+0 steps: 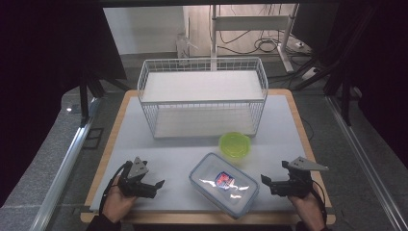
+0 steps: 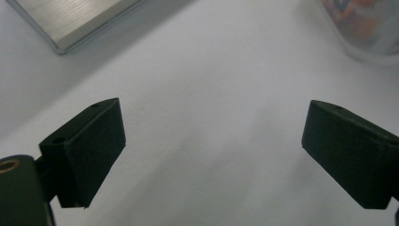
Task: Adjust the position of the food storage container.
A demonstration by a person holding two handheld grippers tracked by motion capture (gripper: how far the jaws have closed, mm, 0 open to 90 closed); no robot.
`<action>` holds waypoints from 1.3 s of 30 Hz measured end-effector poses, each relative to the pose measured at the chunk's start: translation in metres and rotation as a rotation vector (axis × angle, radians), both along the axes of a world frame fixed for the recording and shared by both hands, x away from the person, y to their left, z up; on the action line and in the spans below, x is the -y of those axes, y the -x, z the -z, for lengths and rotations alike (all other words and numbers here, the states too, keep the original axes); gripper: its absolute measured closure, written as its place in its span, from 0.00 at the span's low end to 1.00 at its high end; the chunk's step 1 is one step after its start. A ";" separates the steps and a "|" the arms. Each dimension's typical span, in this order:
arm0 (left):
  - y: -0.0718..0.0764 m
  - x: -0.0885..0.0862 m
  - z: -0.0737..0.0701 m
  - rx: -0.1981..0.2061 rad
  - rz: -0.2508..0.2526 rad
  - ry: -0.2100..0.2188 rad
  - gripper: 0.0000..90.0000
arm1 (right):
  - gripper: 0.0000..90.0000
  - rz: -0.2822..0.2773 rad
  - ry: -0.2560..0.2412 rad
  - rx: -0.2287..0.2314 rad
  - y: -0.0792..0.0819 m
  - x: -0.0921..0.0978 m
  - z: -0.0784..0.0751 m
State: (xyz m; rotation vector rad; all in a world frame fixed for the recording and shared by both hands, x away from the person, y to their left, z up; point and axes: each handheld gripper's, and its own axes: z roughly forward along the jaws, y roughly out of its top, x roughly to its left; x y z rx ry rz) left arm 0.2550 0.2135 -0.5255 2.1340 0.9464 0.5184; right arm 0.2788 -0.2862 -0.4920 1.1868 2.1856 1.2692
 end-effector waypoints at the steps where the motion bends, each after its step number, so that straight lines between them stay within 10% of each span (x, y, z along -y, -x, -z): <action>1: 0.000 0.000 -0.001 0.006 0.000 0.023 0.07 | 0.00 0.009 -0.002 0.003 -0.001 0.000 0.000; 26: 0.003 0.004 -0.002 0.036 0.010 0.014 0.05 | 0.03 0.000 0.046 -0.047 -0.006 -0.003 -0.002; 39: 0.005 0.005 -0.003 0.068 0.004 0.006 0.05 | 0.46 -0.091 0.078 -0.067 -0.026 -0.021 -0.027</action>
